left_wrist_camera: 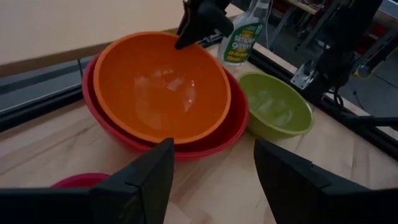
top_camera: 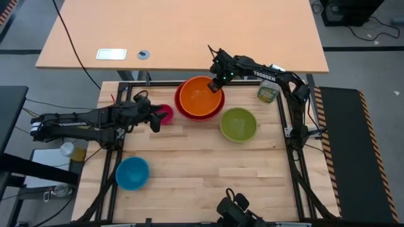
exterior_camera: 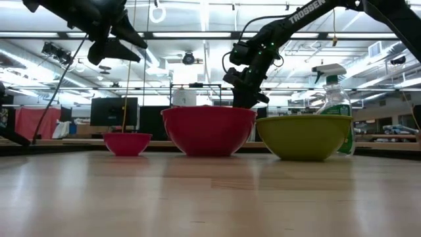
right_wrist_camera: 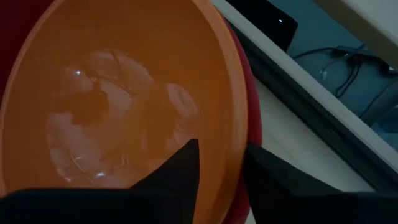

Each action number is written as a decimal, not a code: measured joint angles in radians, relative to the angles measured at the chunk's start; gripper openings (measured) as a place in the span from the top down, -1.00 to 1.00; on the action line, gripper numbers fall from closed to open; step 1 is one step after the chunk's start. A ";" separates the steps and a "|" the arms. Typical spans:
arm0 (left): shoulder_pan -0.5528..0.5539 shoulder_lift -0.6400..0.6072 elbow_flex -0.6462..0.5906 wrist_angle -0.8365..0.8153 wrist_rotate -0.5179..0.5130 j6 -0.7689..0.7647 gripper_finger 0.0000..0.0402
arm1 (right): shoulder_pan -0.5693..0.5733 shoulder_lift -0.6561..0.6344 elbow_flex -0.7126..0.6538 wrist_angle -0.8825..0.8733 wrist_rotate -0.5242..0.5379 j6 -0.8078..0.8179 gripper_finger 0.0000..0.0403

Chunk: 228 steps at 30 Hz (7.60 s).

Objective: Nest bowls inside each other
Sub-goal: Stack the orange bowl on top of the red bowl, then stack the green bowl on top of the orange bowl, then stack the blue bowl on top of the green bowl

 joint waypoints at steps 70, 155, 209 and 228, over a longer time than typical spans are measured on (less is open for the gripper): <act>0.006 0.002 0.000 -0.049 -0.001 -0.017 -0.12 | 0.081 -0.361 -0.649 -0.095 0.063 -0.108 0.75; 0.062 0.119 0.113 -0.648 0.625 0.167 -0.12 | 0.070 -0.018 0.305 -0.181 0.077 -0.009 -0.23; -0.438 0.548 0.115 -0.806 0.565 0.460 0.95 | 0.262 -0.187 0.325 -0.162 0.261 -0.136 -0.03; -0.064 0.692 0.584 -0.822 0.514 0.490 0.97 | 0.211 -0.371 0.059 -0.188 0.150 -0.165 0.12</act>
